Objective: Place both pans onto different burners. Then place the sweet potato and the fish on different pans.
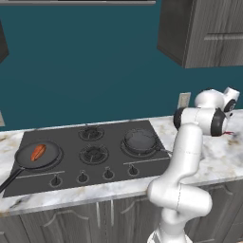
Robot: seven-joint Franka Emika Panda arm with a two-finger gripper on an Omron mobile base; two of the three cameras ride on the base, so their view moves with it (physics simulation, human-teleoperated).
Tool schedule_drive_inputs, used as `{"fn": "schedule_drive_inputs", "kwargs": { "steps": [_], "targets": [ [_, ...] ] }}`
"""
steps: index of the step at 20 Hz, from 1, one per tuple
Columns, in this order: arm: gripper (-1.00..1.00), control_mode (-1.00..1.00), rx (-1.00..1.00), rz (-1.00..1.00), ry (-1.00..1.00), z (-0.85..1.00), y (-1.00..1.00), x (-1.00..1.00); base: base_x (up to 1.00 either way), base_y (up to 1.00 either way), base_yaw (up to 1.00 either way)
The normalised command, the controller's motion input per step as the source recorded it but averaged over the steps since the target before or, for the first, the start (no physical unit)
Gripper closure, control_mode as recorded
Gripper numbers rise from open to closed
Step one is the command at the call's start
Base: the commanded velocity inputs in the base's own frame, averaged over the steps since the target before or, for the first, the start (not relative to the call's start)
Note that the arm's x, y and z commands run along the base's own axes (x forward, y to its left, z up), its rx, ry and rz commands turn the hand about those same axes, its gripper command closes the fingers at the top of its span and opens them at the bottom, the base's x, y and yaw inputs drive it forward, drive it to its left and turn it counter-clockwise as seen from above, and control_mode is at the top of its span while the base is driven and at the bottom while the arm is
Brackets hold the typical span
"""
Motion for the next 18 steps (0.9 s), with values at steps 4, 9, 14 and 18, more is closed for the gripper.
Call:
{"fn": "schedule_drive_inputs", "kwargs": {
  "steps": [4,9,14,18],
  "targets": [
    [1.00,-1.00,0.00,0.09,-0.09,0.17,0.48,-0.48,0.00,0.00,0.00],
    [1.00,-1.00,0.00,0.08,-0.12,0.13,0.58,-0.50,0.00,0.00,0.00],
    [1.00,-1.00,-0.01,0.07,-0.11,0.22,0.75,-0.46,0.00,0.00,0.00],
    [1.00,-1.00,-0.03,0.06,-0.14,0.36,0.71,-0.43,0.00,0.00,0.00]
  ]
}}
